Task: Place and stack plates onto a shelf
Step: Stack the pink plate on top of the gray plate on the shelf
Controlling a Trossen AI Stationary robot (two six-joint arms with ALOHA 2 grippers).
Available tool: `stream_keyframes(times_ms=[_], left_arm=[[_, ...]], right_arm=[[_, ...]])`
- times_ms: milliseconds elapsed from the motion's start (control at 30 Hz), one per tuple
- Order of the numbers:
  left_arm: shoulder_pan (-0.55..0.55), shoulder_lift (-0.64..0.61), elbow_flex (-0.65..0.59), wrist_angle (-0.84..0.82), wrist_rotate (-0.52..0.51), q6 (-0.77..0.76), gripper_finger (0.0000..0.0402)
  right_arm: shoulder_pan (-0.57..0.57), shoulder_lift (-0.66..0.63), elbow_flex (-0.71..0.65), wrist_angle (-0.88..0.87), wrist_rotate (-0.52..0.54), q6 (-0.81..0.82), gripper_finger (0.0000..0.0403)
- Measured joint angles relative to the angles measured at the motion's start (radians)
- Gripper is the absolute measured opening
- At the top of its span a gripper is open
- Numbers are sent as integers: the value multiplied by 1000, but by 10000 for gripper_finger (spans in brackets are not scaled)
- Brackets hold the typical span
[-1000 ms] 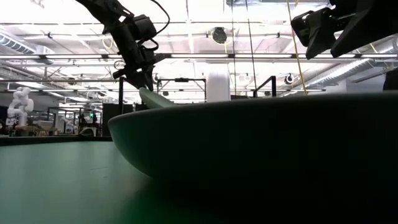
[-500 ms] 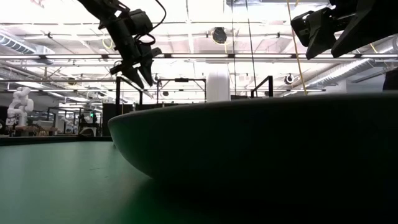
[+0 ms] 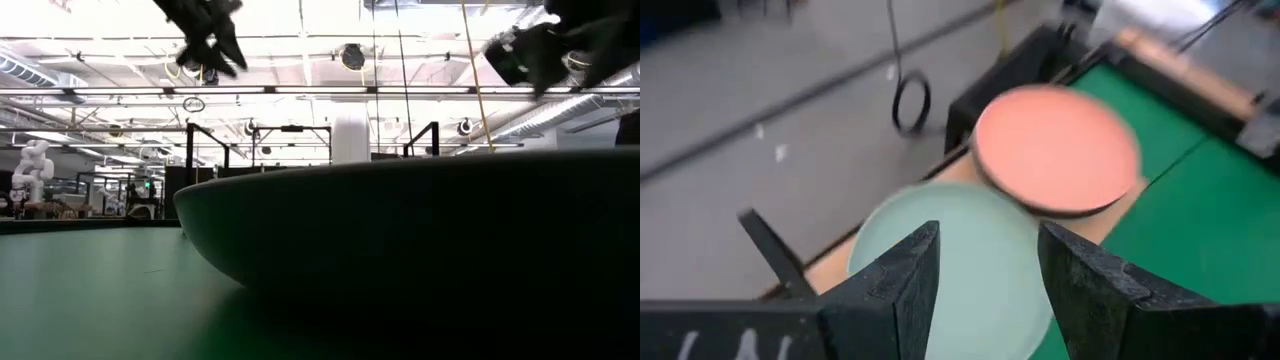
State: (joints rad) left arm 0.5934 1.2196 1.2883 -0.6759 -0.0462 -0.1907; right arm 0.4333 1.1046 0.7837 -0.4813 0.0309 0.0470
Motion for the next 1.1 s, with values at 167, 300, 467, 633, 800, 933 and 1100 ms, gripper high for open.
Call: stream_keyframes(times_ms=[167,300,467,633,800,933,1100], left_arm=[[-168,-149,-74,91,-82,-18,175],[-339,-246,-181,247,-125,-49,175],[-546,-323,-349,480,-196,-52,174],[-723,-344,-473,674,-303,-39,174],[-855,-324,-563,819,-428,18,174],[-911,-290,-577,809,-489,22,174],[-947,-251,-577,845,-506,21,174]], right_arm=[[-8,48,0,-120,-192,126,169],[2,88,-3,-181,-260,195,169],[21,134,-36,-168,-315,237,169],[20,171,-80,-120,-328,263,169],[20,200,-118,-81,-326,271,169],[20,213,-159,-16,-356,305,169],[20,215,-183,7,-373,312,166]])
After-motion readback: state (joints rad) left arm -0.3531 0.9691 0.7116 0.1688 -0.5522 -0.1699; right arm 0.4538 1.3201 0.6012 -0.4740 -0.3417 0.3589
